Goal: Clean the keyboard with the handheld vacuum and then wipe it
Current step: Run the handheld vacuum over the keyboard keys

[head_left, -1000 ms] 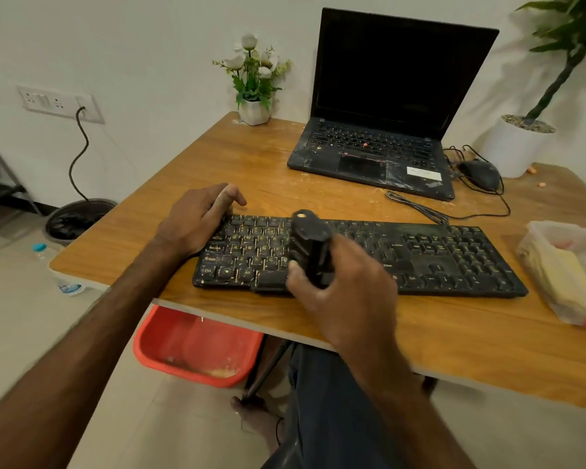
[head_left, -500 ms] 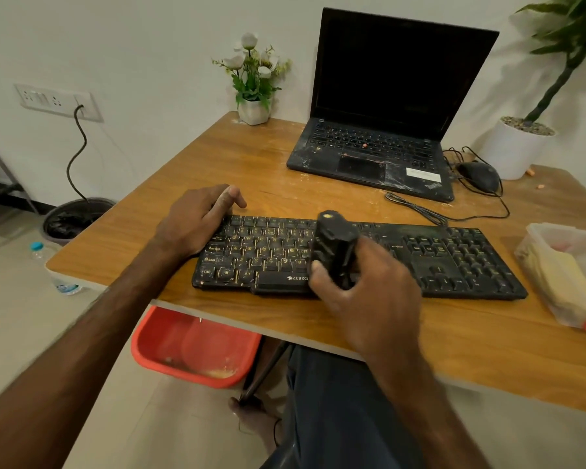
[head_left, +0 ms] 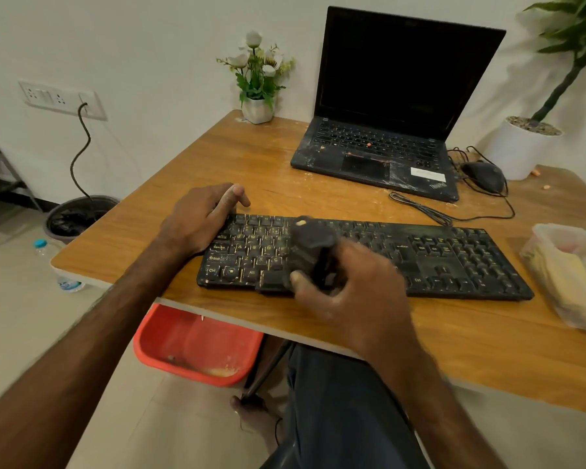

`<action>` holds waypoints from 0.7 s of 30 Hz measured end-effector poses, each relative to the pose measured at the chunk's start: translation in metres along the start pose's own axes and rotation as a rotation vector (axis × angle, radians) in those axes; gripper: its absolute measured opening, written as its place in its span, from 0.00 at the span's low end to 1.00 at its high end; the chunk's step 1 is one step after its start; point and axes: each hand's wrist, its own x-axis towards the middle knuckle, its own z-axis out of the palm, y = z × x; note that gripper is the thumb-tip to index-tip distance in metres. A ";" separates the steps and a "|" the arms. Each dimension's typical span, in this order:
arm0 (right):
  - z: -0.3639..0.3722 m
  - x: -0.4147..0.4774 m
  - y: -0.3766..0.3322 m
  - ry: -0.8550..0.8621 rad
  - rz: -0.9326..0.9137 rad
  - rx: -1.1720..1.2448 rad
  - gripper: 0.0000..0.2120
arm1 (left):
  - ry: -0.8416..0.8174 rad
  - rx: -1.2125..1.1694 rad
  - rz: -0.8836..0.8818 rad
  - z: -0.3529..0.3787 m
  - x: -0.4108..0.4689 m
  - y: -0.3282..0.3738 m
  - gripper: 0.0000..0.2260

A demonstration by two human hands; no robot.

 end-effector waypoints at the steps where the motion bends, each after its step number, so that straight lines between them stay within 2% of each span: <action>1: 0.004 0.000 -0.006 -0.073 -0.053 0.029 0.22 | 0.005 0.007 0.007 0.000 -0.001 0.000 0.29; 4: 0.018 0.008 -0.019 -0.147 -0.217 -0.042 0.20 | 0.012 0.022 0.014 -0.001 -0.003 0.001 0.28; 7: 0.013 0.025 -0.019 -0.125 -0.239 -0.108 0.21 | 0.008 0.021 0.012 -0.001 -0.003 0.001 0.27; 10: -0.001 0.032 -0.005 -0.185 -0.065 0.047 0.22 | 0.005 0.028 0.009 -0.001 -0.001 0.000 0.27; 13: -0.010 0.032 0.012 -0.144 0.228 0.469 0.14 | 0.001 0.033 0.006 -0.001 -0.001 0.001 0.28; 16: -0.015 0.037 0.027 -0.101 0.438 0.778 0.12 | -0.008 0.025 0.010 -0.001 -0.002 0.002 0.29; 19: -0.014 0.040 0.034 -0.044 0.479 0.820 0.10 | -0.003 0.024 0.017 -0.001 -0.002 0.002 0.29; 21: -0.013 0.041 0.037 -0.014 0.462 0.763 0.11 | -0.006 0.032 0.016 -0.001 -0.001 0.001 0.30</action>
